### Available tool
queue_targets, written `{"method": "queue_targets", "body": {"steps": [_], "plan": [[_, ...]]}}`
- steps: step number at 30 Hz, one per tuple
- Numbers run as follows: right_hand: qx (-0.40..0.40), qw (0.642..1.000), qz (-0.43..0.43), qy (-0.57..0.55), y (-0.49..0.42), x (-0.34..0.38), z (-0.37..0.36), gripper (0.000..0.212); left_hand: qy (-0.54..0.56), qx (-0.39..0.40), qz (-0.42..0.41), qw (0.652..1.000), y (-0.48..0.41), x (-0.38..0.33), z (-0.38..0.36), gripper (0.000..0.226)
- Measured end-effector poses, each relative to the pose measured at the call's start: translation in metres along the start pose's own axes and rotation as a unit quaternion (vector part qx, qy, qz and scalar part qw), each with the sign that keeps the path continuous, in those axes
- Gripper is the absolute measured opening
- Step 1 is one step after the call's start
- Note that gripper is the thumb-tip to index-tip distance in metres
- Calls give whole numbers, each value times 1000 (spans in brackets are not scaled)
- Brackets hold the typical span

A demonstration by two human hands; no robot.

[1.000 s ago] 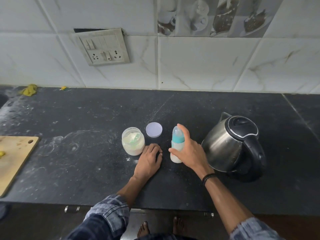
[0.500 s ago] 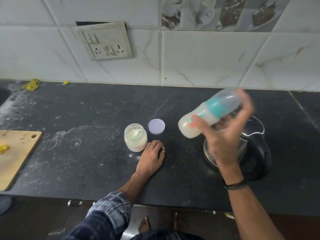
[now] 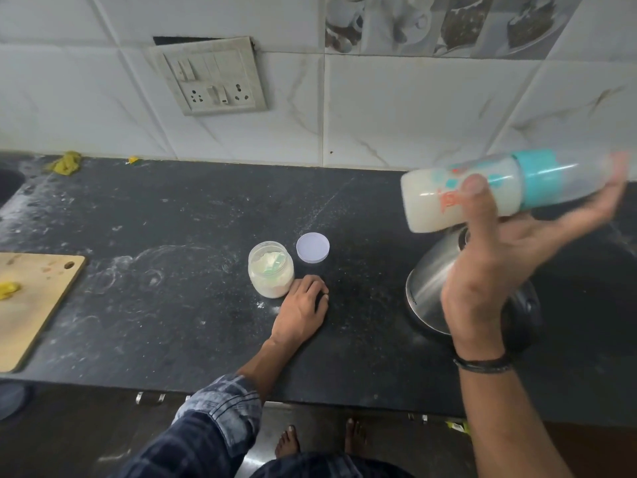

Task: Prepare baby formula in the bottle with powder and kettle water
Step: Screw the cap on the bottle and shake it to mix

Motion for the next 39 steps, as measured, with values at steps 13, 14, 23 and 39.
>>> {"method": "queue_targets", "body": {"steps": [13, 14, 23, 39], "plan": [[36, 991, -123, 46, -3, -6, 3, 100, 6, -2, 0, 1000, 1, -1, 0, 5], [81, 986, -131, 69, 2, -6, 2, 97, 6, -1, -1, 1000, 1, -1, 1, 4], [1, 996, -85, 25, 7, -1, -2, 98, 3, -1, -3, 1000, 1, 0, 0, 4], [28, 999, 8, 26, -5, 13, -10, 87, 1, -2, -7, 1000, 0, -1, 1, 4]]}}
Point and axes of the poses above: each hand's wrist, its own y-axis away from the middle knuckle, its own z-axis out of the back of the hand, x = y × z, the point moved 1 cm from there along -y, towards the middle knuckle, and after that the axes turned 7 degrees about -x, right-handed, at the moved point
